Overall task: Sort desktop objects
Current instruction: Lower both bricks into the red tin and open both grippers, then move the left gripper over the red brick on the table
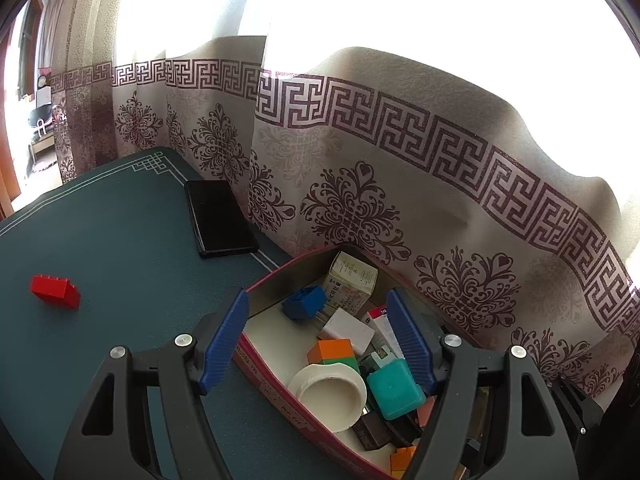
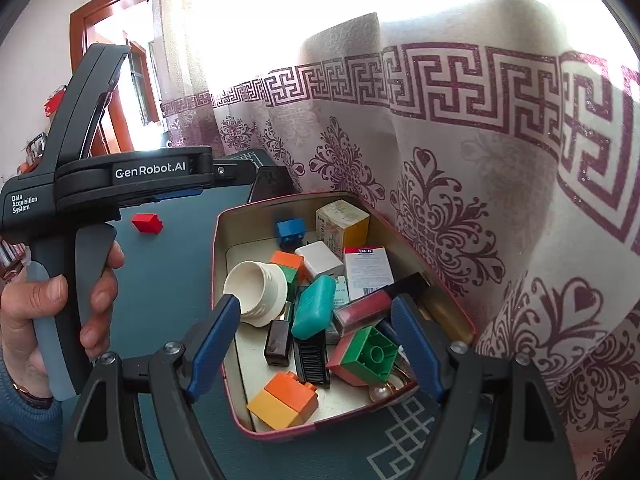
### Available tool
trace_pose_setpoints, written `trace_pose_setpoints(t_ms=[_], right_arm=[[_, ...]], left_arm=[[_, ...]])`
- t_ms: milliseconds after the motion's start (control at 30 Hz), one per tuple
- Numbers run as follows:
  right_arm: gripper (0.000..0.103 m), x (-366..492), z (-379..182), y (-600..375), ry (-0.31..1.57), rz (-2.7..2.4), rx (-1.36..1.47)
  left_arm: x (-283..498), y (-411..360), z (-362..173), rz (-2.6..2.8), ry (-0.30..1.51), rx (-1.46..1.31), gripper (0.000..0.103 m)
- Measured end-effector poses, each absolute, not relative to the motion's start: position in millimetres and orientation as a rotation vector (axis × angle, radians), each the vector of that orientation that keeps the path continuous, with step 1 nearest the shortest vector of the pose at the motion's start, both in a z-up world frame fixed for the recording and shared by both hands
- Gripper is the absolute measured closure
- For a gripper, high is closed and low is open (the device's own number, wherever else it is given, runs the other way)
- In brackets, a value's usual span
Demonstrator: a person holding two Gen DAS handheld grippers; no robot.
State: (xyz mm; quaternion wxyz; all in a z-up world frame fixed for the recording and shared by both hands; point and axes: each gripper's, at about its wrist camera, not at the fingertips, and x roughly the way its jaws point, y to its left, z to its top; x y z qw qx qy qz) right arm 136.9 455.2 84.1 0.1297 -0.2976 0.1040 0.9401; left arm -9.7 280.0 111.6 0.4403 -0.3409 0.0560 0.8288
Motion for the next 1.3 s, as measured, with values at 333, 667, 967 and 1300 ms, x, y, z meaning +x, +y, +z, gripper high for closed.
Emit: trace_pose_setpoints(t_ms=[333, 667, 967, 1300], right_arm=[[0.020, 132.9, 90.7, 440.1, 0.294, 2.752, -0.849], [0.019, 119.6, 93.6, 418.5, 0.310, 2.811, -0.837], [0.018, 111.3, 92.4, 399.6, 0.312, 2.847, -0.861], [0.011, 105.5, 89.1, 376.1, 0.289, 2.871, -0.898]], left_arm=[[-19.9, 259.2, 114.0, 2.119, 0.115, -0.833, 0.029], [-37.6, 229.3, 120.1, 2.191, 0.065, -0.831, 0.029], [-60.9, 197.4, 123.9, 2.257, 0.012, -0.847, 0.029], [-80.1, 164.3, 119.1, 2.327, 0.045, -0.855, 0.029]])
